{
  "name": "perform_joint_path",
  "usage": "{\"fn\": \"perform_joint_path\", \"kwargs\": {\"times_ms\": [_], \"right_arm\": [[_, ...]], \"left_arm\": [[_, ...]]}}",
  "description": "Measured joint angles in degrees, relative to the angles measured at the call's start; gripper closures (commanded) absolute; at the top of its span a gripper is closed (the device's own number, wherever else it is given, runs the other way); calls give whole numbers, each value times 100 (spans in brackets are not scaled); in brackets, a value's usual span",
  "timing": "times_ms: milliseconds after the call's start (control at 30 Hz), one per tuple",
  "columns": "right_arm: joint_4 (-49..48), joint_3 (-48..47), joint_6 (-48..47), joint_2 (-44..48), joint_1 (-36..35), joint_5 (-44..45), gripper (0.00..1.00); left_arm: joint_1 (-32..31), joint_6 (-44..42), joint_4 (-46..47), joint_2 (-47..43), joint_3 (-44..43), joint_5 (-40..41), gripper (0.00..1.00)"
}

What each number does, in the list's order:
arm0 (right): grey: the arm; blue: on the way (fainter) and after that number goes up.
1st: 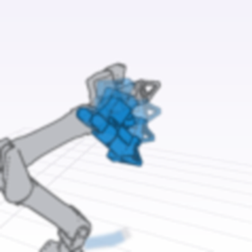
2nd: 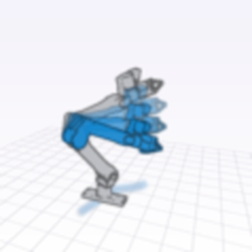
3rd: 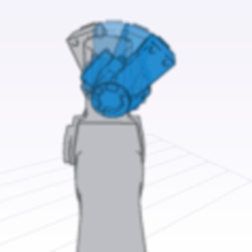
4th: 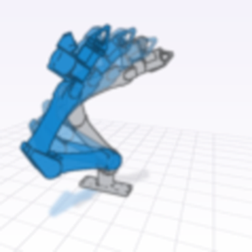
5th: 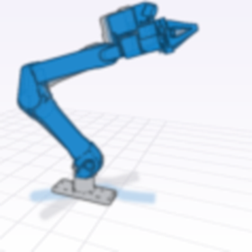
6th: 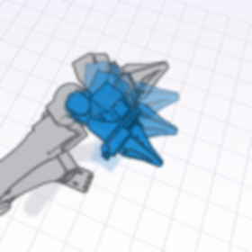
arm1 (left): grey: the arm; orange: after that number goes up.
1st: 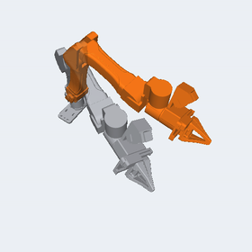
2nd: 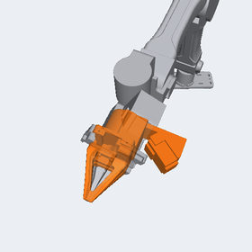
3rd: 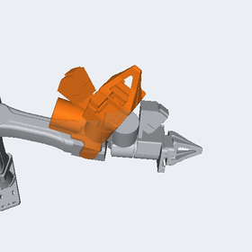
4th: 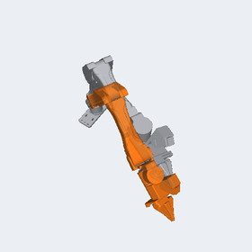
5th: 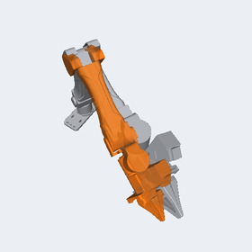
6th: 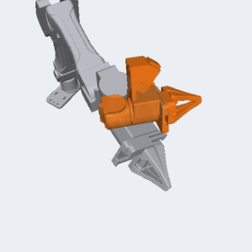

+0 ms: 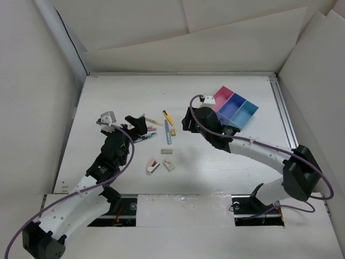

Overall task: Sort the stationery into containers
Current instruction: Pick up the pen from the center of the board.

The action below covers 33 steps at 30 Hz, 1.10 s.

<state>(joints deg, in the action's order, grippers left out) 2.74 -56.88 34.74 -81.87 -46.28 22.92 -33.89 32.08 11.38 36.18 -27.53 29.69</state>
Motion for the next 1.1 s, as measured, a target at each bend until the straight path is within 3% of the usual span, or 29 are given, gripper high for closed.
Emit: {"fn": "perform_joint_path", "kwargs": {"times_ms": [33,167,333,533,733,767,800,833,867,933,1033,1100], "right_arm": [[20,-35,0,-76,0,4,43],[94,-260,-20,-334,0,-4,100],[243,-717,0,-671,0,0,100],[433,-1161,72,-1281,-13,13,100],[850,-1696,153,-2223,-116,-35,95],[953,-1847,164,-2409,-144,-44,91],[1058,-2015,164,-2586,-173,-50,87],[1104,-2138,173,-2743,-212,-59,79],[1130,-2218,181,-2852,-256,-63,65],[1224,-2256,212,-2946,-363,-83,58],[1340,-2256,273,-2953,-496,-133,50],[1346,-2256,313,-2962,-573,-175,48]], "left_arm": [[0,74,-13,81,7,-76,0],[-2,570,-535,560,-260,-164,0],[9,382,-223,376,-129,-745,0],[13,225,-15,-846,439,-632,0],[15,146,74,-505,330,-518,3],[15,144,85,-417,323,-503,33],[15,160,105,-339,323,-494,58],[15,175,111,-262,323,-461,72],[15,179,94,-212,323,-417,72],[13,181,74,-190,323,-302,69],[13,317,61,-234,323,-72,45],[26,457,31,-280,323,83,38]]}}
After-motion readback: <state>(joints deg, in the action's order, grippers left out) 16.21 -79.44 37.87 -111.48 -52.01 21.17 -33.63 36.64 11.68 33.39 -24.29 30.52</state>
